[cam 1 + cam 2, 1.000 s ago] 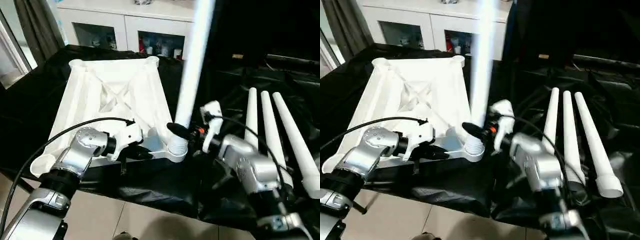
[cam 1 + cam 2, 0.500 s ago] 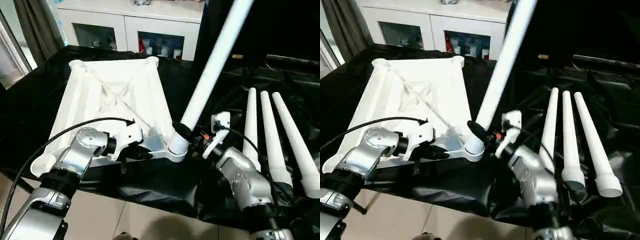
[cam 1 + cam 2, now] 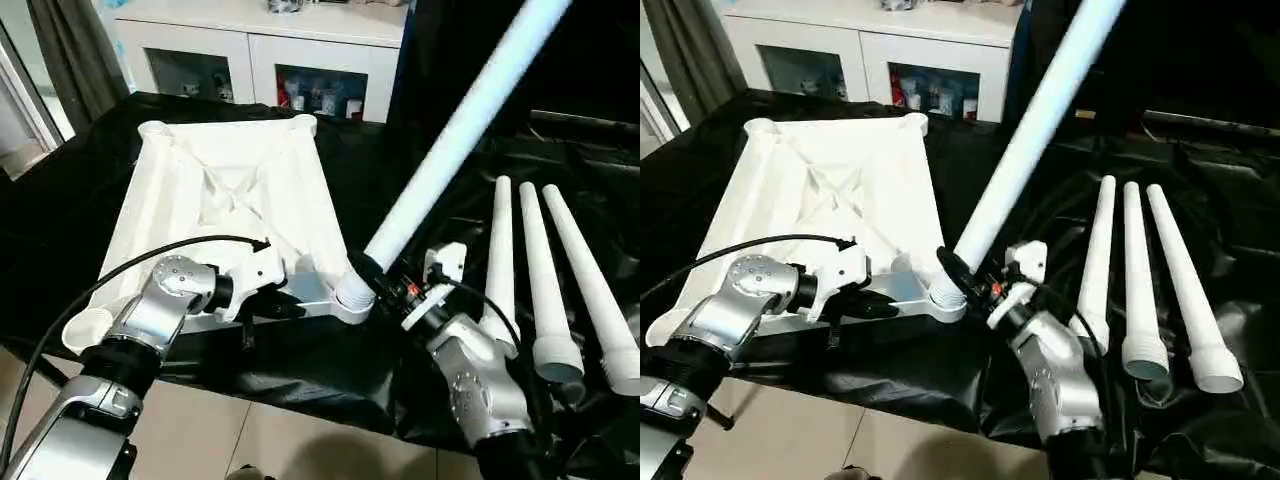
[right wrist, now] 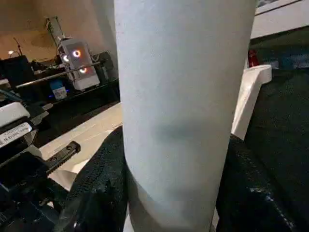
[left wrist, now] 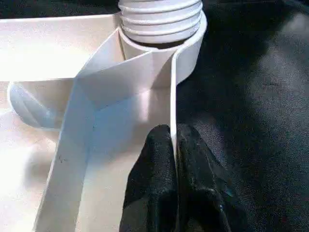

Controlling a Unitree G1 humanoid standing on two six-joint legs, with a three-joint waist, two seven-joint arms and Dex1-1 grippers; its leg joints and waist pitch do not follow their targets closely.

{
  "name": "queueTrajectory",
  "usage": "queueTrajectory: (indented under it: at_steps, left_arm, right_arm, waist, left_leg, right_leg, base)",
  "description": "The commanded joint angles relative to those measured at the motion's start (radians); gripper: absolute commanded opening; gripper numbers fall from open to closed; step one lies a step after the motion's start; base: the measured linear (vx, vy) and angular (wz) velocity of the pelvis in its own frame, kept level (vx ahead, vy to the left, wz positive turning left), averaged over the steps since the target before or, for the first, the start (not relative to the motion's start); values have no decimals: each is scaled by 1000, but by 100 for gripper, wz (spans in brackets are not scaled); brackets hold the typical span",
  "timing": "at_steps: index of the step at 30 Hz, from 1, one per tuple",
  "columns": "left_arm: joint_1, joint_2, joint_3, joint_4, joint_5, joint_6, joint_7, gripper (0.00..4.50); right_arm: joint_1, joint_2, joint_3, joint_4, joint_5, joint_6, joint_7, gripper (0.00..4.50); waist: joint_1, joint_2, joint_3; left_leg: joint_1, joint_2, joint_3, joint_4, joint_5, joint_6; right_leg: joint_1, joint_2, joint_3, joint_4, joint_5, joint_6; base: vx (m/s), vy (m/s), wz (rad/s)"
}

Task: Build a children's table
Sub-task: Pick table leg

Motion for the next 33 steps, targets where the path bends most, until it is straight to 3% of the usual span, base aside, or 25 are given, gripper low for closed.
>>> queueTrajectory:
  at_steps: [1, 4, 6, 9, 10, 11, 12, 14, 16, 18, 20, 21, 24, 27, 33]
  left_arm:
    - [-14, 1, 8, -17, -3, -21, 28, 0]
    - [-13, 6, 4, -17, 2, -26, 27, 0]
    - [-12, 9, 1, -19, 6, -29, 27, 0]
    - [-12, 10, -2, -17, 10, -35, 27, 0]
    - [-13, 10, -3, -14, 12, -38, 28, 0]
    - [-14, 10, -4, -11, 13, -41, 28, 0]
    - [-14, 8, -5, -8, 14, -43, 29, 0]
    - [-15, 6, -7, -4, 15, -48, 29, 0]
    - [-18, 4, -10, 4, 18, -57, 28, 0]
    - [-22, 3, -13, 12, 20, -65, 24, 0]
    - [-27, 3, -14, 18, 22, -71, 22, 0]
    - [-28, 3, -13, 20, 22, -73, 21, 0]
    - [-32, 3, -15, 21, 13, -87, -5, 0]
    - [-27, 5, -23, 13, -6, -105, -57, 0]
    - [-5, 20, -35, -86, -74, -46, -186, 0]
  right_arm:
    - [38, -29, 40, 68, -85, 36, -14, 188]
    - [23, -52, 76, 67, -119, 37, -1, 188]
    - [9, -67, 95, 61, -133, 52, 15, 188]
    - [-7, -80, 109, 58, -138, 74, 30, 188]
    - [-16, -84, 113, 60, -137, 86, 37, 188]
    - [-28, -89, 115, 63, -139, 95, 42, 188]
    - [-37, -92, 117, 69, -139, 99, 46, 188]
    - [-54, -97, 119, 76, -134, 116, 58, 188]
    - [-74, -111, 132, 93, -127, 143, 84, 188]
    - [-88, -126, 144, 112, -134, 154, 113, 188]
    - [-94, -138, 151, 125, -135, 168, 151, 188]
    - [-95, -141, 152, 128, -134, 171, 162, 188]
    - [-97, -165, 156, 154, -128, 165, 215, 188]
    - [-96, -187, 167, 172, -124, 144, 280, 188]
    - [-108, -217, 176, 193, -123, 137, 356, 188]
  waist:
    - [-4, 8, -58]
    - [-4, 7, -57]
    - [-7, 1, -56]
    - [-8, 2, -55]
    - [-10, -5, -54]
    - [-8, 0, -55]
    - [-11, -7, -54]
    - [-11, -3, -54]
    - [-14, -8, -53]
    - [-20, -8, -49]
    - [-21, -10, -44]
    - [-20, -10, -46]
    - [-19, -10, -53]
    - [-16, -5, -56]
    - [-10, -10, -64]
  left_leg:
    - [22, 67, -33, -93, -303, -10]
    - [24, 67, -33, -93, -314, -12]
    - [22, 67, -33, -94, -308, -10]
    - [24, 67, -33, -94, -314, -8]
    - [24, 67, -32, -95, -314, -7]
    - [27, 68, -33, -94, -318, -8]
    - [26, 68, -32, -95, -320, -7]
    - [27, 68, -33, -94, -328, -10]
    - [28, 68, -34, -96, -337, -12]
    - [32, 68, -34, -96, -363, -16]
    - [42, 67, -38, -97, -416, -24]
    - [43, 68, -39, -97, -416, -24]
    - [38, 72, -37, -103, -359, -17]
    - [36, 72, -33, -103, -333, -11]
    - [28, 72, -26, -97, -227, 28]
  right_leg:
    - [33, -105, 62, -97, -314, -176]
    - [32, -106, 62, -101, -342, -168]
    - [34, -105, 63, -101, -345, -165]
    - [31, -105, 63, -104, -365, -158]
    - [31, -105, 63, -105, -371, -158]
    - [30, -106, 63, -105, -381, -157]
    - [30, -105, 64, -106, -385, -156]
    - [28, -107, 64, -108, -402, -152]
    - [28, -105, 63, -108, -406, -150]
    - [25, -105, 63, -112, -434, -149]
    - [23, -111, 62, -124, -537, -128]
    - [23, -112, 62, -125, -546, -124]
    - [31, -107, 63, -118, -438, -139]
    - [36, -106, 63, -109, -334, -175]
    - [50, -103, 58, -87, -164, -228]
  base:
    - [0, 0, 0]
    - [0, 0, 0]
    - [0, 0, 0]
    - [0, 0, 0]
    - [0, 0, 0]
    - [0, 0, 0]
    - [0, 0, 0]
    - [0, 0, 0]
    - [0, 0, 0]
    - [0, 0, 0]
    - [0, 0, 0]
    - [0, 0, 0]
    - [0, 0, 0]
    - [0, 0, 0]
    - [0, 0, 0]
